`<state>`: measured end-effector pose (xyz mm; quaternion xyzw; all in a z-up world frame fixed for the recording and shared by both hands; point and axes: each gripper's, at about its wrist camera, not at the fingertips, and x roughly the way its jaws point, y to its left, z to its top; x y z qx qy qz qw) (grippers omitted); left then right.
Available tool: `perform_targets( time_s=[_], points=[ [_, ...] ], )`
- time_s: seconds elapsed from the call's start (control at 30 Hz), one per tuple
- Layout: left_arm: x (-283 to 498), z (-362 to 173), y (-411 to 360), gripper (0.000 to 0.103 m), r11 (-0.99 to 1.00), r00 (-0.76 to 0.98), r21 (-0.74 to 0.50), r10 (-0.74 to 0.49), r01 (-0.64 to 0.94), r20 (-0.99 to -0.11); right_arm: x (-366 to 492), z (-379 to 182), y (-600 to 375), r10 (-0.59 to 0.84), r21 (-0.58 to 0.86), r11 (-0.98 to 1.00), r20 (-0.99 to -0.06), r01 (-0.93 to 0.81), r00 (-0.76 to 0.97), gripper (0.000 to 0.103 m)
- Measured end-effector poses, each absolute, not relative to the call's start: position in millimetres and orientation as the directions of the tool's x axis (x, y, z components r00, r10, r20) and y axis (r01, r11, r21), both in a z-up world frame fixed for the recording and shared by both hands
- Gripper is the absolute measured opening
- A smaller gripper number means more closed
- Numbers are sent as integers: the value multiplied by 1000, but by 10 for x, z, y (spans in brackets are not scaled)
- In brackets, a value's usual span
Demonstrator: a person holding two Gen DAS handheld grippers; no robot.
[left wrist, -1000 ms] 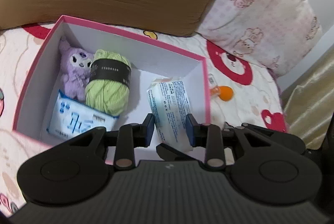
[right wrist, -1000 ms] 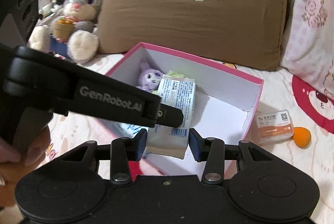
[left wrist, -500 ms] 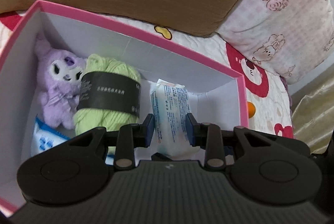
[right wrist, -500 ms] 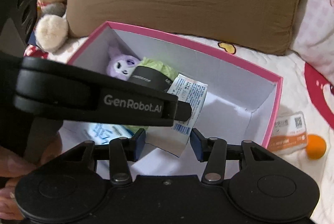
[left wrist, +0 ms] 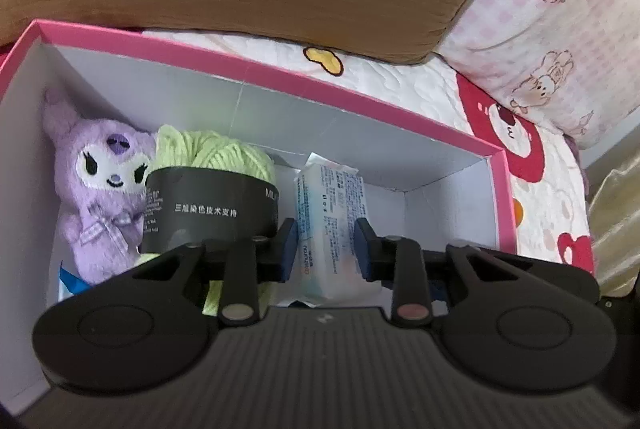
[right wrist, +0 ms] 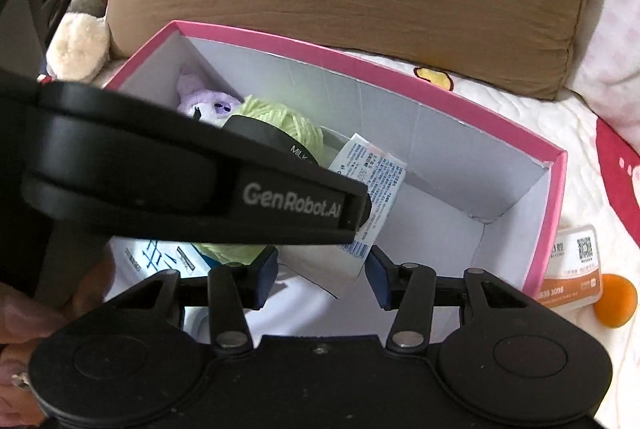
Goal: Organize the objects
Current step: 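Lower the white tube into the box beside the yarn ball and open the left tool, then withdraw the left tool toward the orange-and-white packaged box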
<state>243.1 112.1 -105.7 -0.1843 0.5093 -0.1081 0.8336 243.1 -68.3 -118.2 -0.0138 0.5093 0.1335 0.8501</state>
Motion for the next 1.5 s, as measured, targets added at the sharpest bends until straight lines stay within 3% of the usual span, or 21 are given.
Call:
perform_targets(
  time_s=[0.3, 0.87, 1.1, 1.3, 1.5],
  points=[
    [2330, -814, 1187, 27, 920, 483, -392, -340, -6, -807, 2269, -1127, -606, 177, 54, 966, -850, -253, 496, 56],
    [1658, -333, 1354, 28, 952, 501, -306, -264, -1, -824, 1415, -529, -746, 299, 126, 935, -782, -331, 547, 56],
    [1342, -171, 1330, 32, 942, 458, -334, -305, 19, -835, 1315, -408, -816, 315, 121, 925, -774, -361, 549, 56],
    [1026, 117, 1186, 39, 970, 516, -234, -235, 69, -824, 1052, -214, -855, 317, 105, 920, -768, -378, 556, 59],
    [759, 333, 981, 45, 958, 499, -233, -287, 168, -818, 777, -69, -928, 309, 80, 913, -777, -401, 549, 61]
  ],
)
